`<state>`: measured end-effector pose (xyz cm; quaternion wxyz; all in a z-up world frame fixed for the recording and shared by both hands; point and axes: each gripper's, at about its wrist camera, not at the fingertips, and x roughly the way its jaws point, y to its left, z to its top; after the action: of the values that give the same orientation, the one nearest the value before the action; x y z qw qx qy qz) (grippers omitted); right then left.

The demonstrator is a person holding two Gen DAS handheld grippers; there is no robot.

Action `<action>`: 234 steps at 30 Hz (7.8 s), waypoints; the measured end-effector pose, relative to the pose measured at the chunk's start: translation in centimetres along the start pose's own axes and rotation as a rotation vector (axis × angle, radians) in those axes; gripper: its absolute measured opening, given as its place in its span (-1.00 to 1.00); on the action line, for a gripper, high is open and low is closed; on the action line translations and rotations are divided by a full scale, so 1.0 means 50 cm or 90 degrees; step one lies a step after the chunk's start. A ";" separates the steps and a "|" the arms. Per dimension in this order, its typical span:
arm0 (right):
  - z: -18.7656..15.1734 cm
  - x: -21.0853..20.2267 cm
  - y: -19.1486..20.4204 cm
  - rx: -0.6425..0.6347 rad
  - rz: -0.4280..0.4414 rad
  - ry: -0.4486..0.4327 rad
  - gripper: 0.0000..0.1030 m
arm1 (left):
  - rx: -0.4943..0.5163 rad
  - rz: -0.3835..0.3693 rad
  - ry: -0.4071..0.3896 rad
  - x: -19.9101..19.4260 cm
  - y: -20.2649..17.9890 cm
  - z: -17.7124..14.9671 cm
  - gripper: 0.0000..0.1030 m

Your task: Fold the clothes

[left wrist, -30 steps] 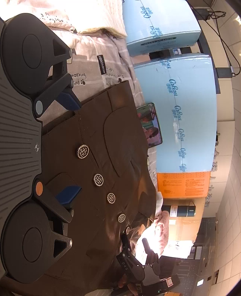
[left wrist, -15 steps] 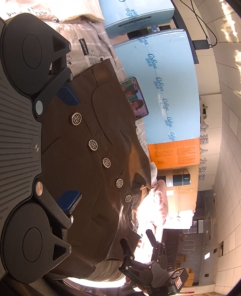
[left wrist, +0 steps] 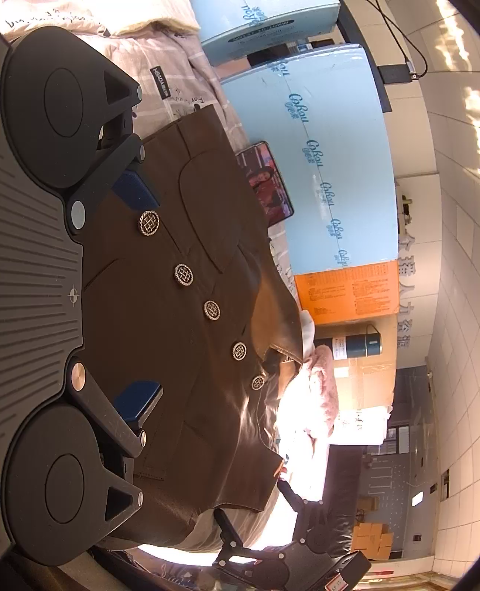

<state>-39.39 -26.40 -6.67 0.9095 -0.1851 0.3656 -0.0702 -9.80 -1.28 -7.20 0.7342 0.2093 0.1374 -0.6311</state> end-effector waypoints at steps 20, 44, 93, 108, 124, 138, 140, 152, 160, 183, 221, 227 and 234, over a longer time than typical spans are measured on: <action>0.112 0.056 0.084 -0.061 0.161 -0.142 1.00 | -0.025 -0.153 -0.057 -0.054 -0.031 -0.015 0.94; 0.176 0.073 -0.064 0.258 0.168 -0.192 1.00 | 0.133 -0.030 -0.052 -0.078 -0.001 -0.062 0.94; 0.283 0.114 0.131 -0.121 0.096 -0.243 1.00 | -0.180 -0.057 -0.186 -0.140 0.133 -0.057 0.97; 0.310 0.105 0.065 0.084 0.150 -0.230 1.00 | 0.020 -0.057 -0.135 -0.089 0.080 -0.068 1.00; 0.079 0.054 0.096 0.032 -0.025 0.014 0.99 | -0.016 -0.130 -0.133 -0.046 0.084 -0.035 0.07; 0.000 -0.022 0.042 0.073 -0.052 -0.001 -0.92 | -0.049 -0.143 -0.137 -0.089 0.072 -0.044 -0.87; -0.002 -0.054 0.041 0.086 -0.062 -0.035 -0.92 | -0.043 -0.135 -0.149 -0.097 0.069 -0.036 -0.87; 0.126 0.014 -0.128 0.039 -0.123 -0.196 -0.92 | -0.036 -0.028 -0.234 0.004 0.202 0.073 -0.87; 0.198 0.201 -0.261 0.064 -0.052 -0.128 -0.92 | -0.109 -0.007 -0.141 0.159 0.303 0.081 -0.87; 0.116 0.253 -0.336 0.346 -0.121 -0.207 0.67 | -0.379 0.049 -0.013 0.232 0.388 0.024 0.72; 0.039 0.262 -0.358 0.697 -0.230 -0.148 0.85 | -0.283 0.181 0.014 0.198 0.276 0.035 0.56; 0.016 0.163 -0.299 0.841 -0.171 -0.210 1.00 | -0.265 0.183 0.003 0.185 0.267 0.042 0.60; 0.024 0.117 -0.246 0.902 -0.147 -0.136 1.00 | -0.240 0.173 0.000 0.179 0.247 0.045 0.70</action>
<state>-34.26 -38.94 -4.85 0.8287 0.4049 0.1195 -0.3674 3.68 -8.71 -7.75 0.8384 0.0850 0.2239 -0.4896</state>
